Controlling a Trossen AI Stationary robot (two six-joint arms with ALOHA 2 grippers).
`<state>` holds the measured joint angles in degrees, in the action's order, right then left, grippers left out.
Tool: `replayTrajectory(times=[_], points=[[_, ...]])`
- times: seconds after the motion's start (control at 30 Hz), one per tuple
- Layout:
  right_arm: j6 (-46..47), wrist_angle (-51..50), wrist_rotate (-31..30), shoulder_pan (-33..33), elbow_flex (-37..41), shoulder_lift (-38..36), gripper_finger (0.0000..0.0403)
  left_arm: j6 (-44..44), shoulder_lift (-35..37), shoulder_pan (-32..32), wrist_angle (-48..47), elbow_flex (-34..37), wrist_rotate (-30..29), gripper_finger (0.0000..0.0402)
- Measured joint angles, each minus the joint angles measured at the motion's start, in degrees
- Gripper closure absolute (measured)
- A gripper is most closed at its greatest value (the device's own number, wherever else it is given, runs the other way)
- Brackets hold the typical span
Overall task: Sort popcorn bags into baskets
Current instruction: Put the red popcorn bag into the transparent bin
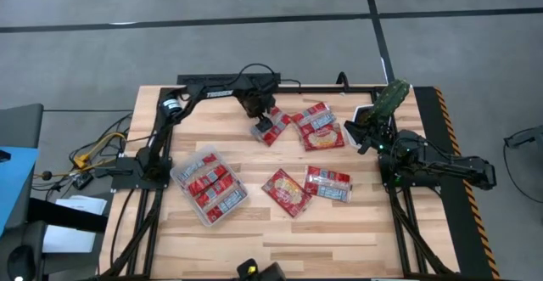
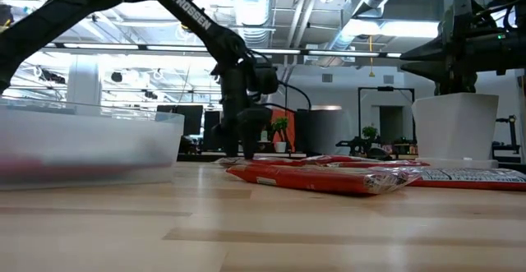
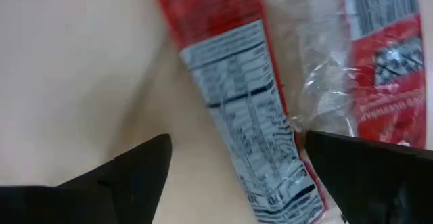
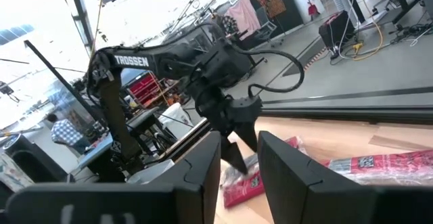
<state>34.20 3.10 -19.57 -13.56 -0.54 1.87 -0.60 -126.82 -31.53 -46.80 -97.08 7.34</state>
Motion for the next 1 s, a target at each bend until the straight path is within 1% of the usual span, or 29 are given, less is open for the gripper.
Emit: replayTrajectory(times=[0.07,0.17,0.23,0.33,0.4,0.43,0.5,0.67,0.87,1.0], points=[[0.00,0.00,0.00,0.00,0.01,0.00,0.0275,1.47,-0.40,0.02,-0.61,-0.09,1.64,0.0091],[-0.02,0.00,0.00,0.00,0.00,0.00,0.0275,3.65,-0.27,0.37,-0.20,1.59,0.83,0.0147],[-0.02,0.00,0.00,0.00,0.00,0.00,0.0276,4.56,-0.31,0.48,-0.76,2.28,0.76,0.0201],[-0.04,0.00,0.01,0.00,0.01,0.00,0.0280,5.49,-0.36,0.11,-1.44,2.45,-0.16,0.0297],[-0.04,0.00,0.02,0.00,0.01,0.00,0.0281,5.68,-0.20,-0.55,-1.74,2.46,0.33,0.0362],[-0.04,-0.01,0.02,0.00,0.01,0.00,0.0282,5.69,-0.15,-0.86,-1.98,2.48,0.92,0.0380],[0.02,-0.01,0.02,0.00,0.00,0.00,0.0282,5.85,0.23,-1.44,-2.23,2.55,2.81,0.0388],[0.21,-0.02,0.02,0.00,0.00,0.00,0.0280,5.82,3.46,-1.31,-5.14,2.86,2.81,0.0399],[0.50,0.00,0.02,0.00,0.00,0.00,0.0282,4.81,11.77,1.07,-10.94,2.88,3.56,0.0401],[0.61,0.00,0.02,0.00,-0.02,0.00,0.0281,5.23,18.83,4.13,-14.95,2.81,4.01,0.0401]])
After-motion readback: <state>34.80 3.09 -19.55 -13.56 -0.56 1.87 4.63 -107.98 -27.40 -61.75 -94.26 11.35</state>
